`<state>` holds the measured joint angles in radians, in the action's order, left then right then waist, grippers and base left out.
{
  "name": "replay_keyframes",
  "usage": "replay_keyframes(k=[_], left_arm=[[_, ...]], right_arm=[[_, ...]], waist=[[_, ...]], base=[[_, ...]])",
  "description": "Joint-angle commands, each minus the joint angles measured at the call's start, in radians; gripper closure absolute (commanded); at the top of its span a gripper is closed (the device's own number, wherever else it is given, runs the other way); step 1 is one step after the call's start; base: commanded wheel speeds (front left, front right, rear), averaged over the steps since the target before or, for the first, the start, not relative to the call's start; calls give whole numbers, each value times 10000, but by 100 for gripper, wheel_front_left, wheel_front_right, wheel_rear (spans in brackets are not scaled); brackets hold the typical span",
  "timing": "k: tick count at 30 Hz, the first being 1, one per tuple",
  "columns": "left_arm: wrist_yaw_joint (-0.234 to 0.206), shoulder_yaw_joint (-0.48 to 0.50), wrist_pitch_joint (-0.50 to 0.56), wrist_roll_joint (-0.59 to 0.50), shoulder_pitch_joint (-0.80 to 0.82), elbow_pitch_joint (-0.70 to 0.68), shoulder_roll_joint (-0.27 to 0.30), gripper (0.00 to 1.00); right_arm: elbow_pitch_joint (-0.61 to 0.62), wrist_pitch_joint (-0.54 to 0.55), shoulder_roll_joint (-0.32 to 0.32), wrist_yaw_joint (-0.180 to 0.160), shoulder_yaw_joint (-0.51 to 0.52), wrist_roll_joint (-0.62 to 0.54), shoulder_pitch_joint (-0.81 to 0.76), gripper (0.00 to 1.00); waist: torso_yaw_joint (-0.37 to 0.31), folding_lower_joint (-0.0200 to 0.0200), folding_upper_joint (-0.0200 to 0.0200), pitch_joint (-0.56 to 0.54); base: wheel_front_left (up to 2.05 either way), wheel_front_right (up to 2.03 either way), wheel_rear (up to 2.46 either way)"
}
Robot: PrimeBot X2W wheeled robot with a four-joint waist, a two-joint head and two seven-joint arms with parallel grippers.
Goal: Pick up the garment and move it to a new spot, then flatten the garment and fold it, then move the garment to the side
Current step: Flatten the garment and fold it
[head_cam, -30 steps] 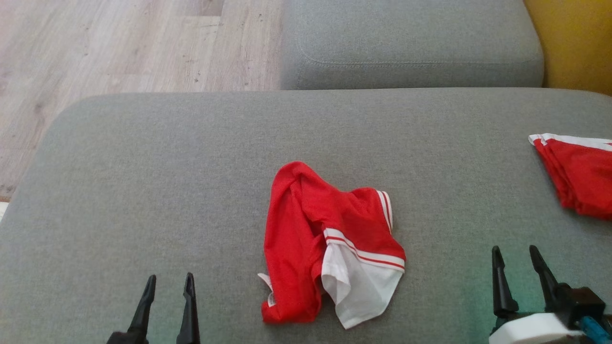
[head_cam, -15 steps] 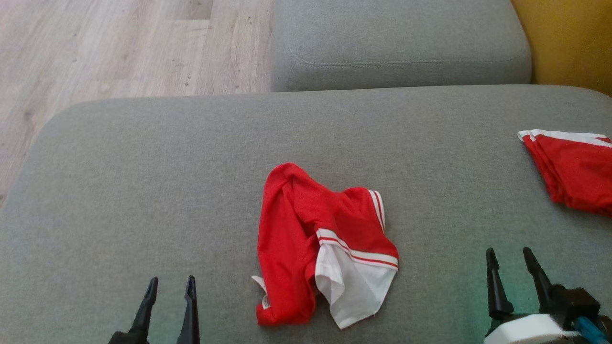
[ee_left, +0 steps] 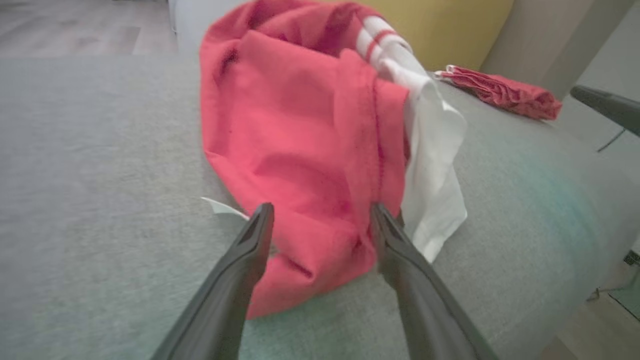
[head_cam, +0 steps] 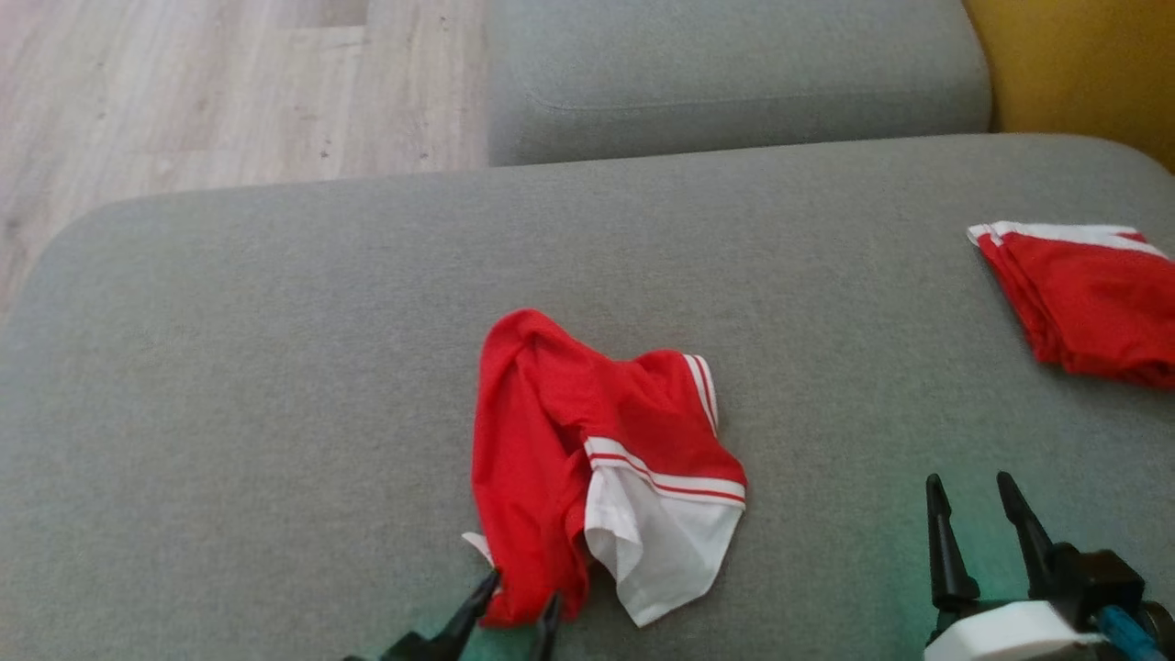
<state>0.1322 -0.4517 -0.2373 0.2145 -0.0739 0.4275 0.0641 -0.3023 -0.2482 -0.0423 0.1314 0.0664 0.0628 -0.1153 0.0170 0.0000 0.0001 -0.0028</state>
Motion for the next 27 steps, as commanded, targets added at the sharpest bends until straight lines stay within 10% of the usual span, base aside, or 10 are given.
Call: replay_keyframes(k=[1, 8, 9, 12, 22, 27], left_arm=[[-20, -73, -44, 86, 579, 63, -29, 0], [-172, -467, -115, 439, 1447, 1199, -61, 0], [-228, -429, -128, 451, 1549, 1349, -64, 13], [-267, -329, -165, 582, 1781, 1644, -77, 100], [-104, 63, 529, 1748, 1738, 420, 283, 100], [-37, 193, 2152, 2810, 1505, -3276, 1515, 100]], right_arm=[[317, -135, -79, -7, -271, -38, 395, 0], [362, -135, -79, -7, -244, -153, 521, 0], [377, -135, -79, -7, -226, -159, 537, 0], [401, -136, -79, -7, -150, -175, 551, 0], [349, -136, -79, -7, 3, -44, 387, 0], [320, -136, -79, -7, 5, 47, 319, 0]], waist=[[-170, 0, -1, 135], [-630, 0, -1, 462], [-676, 0, -1, 495], [-770, 0, -1, 550], [-590, 0, -1, 290], [-386, 0, -1, 59]], base=[[0, 0, 0], [0, 0, 0], [0, 0, 0], [0, 0, 0], [0, 0, 0], [0, 0, 0]])
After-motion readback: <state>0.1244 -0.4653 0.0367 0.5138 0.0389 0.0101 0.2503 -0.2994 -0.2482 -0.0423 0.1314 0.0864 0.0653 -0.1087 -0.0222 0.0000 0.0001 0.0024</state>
